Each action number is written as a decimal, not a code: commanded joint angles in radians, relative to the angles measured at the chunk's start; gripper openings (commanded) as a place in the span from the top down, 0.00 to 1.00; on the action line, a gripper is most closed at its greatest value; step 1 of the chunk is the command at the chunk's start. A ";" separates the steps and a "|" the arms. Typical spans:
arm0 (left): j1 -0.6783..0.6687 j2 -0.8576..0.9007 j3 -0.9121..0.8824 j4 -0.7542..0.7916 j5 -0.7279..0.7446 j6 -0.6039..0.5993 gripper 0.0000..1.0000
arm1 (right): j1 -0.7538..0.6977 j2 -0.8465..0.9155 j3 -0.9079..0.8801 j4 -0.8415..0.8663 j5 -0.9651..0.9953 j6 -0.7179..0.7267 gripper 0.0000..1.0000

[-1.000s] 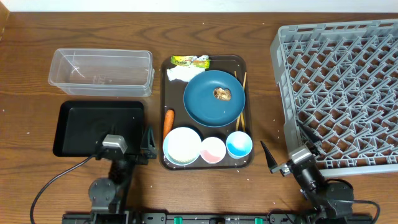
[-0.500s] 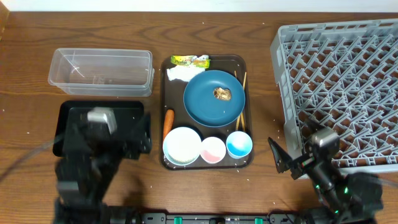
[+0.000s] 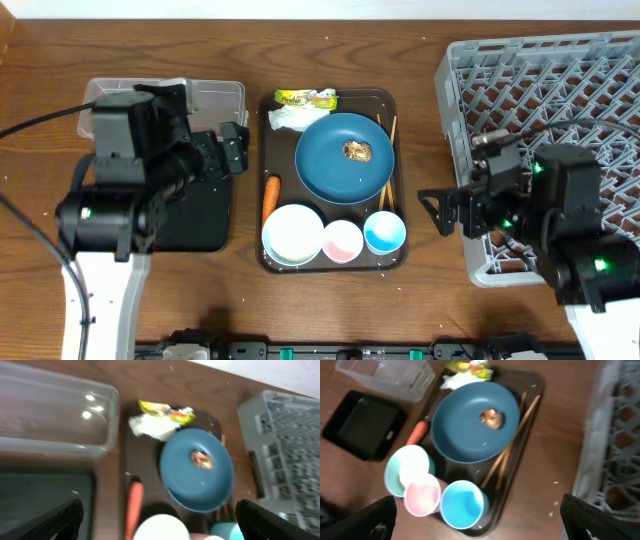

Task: Sort waste into correct bins and load items into the dishwasher rack
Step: 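Raise both grippers and move them forward over the brown tray, then lower the left gripper onto the pink cup and grasp it, then lift the pink cup and pass it to the right gripper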

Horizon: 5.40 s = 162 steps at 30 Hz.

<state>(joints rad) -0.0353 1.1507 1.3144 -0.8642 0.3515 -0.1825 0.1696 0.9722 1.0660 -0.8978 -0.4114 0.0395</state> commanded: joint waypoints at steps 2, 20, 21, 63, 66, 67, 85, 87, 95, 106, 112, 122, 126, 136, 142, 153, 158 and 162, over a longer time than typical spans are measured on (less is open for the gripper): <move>0.003 0.019 0.021 -0.019 0.241 -0.040 0.02 | -0.006 0.047 0.030 0.060 -0.068 0.008 0.01; -0.314 0.023 0.019 -0.148 0.176 -0.022 0.02 | -0.079 0.156 0.030 0.323 0.175 0.255 0.01; -0.350 0.023 0.017 -0.155 0.159 -0.007 0.02 | -0.085 0.162 0.030 0.311 0.167 0.272 0.01; -0.677 0.584 -0.069 -0.190 -0.214 0.022 0.38 | -0.097 0.165 0.030 -0.128 0.082 0.278 0.01; -0.677 0.589 -0.069 -0.171 -0.215 0.022 0.51 | -0.097 0.165 0.030 -0.129 0.082 0.278 0.01; -0.677 0.589 -0.069 -0.166 -0.216 0.022 0.53 | -0.097 0.165 0.030 -0.129 0.082 0.278 0.01; -0.677 0.589 -0.132 -0.105 -0.278 0.021 0.94 | -0.097 0.165 0.030 -0.127 0.082 0.278 0.01; -0.677 0.589 -0.131 -0.111 -0.278 0.021 0.94 | -0.097 0.165 0.030 -0.127 0.082 0.278 0.01; -0.677 0.573 -0.075 -0.216 -0.274 0.017 0.94 | -0.097 0.165 0.030 -0.126 0.089 0.278 0.01; -0.639 0.400 0.014 -0.305 -0.262 -0.026 0.94 | -0.097 0.165 0.030 -0.115 0.090 0.278 0.01; -0.410 0.241 0.063 -0.180 0.088 -0.025 0.94 | -0.097 0.164 0.030 -0.095 0.074 0.277 0.04; -0.113 0.229 0.063 0.149 0.841 -0.102 0.94 | -0.097 0.100 0.030 0.285 -0.576 0.175 0.15; -0.116 0.250 0.063 0.271 1.044 -0.182 0.94 | -0.087 0.100 0.030 0.505 -0.806 0.269 0.21; -0.166 0.254 0.063 0.354 1.195 -0.247 0.94 | 0.021 0.099 0.030 0.776 -0.880 0.372 0.18; -0.206 0.254 0.063 0.355 1.201 -0.246 0.94 | 0.085 0.100 0.030 0.797 -0.846 0.364 0.22; -0.220 0.254 0.063 0.355 1.166 -0.246 0.93 | 0.087 0.099 0.030 0.797 -0.852 0.344 0.28; -0.220 0.254 0.063 0.355 1.162 -0.246 0.94 | 0.087 0.100 0.030 0.797 -0.837 0.319 0.28; -0.220 0.254 0.063 0.355 1.143 -0.246 0.94 | 0.087 0.100 0.030 0.795 -0.827 0.319 0.32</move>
<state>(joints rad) -0.2527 1.4048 1.3621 -0.5148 1.5158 -0.4225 0.2436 1.0779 1.0855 -0.1047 -1.2327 0.3801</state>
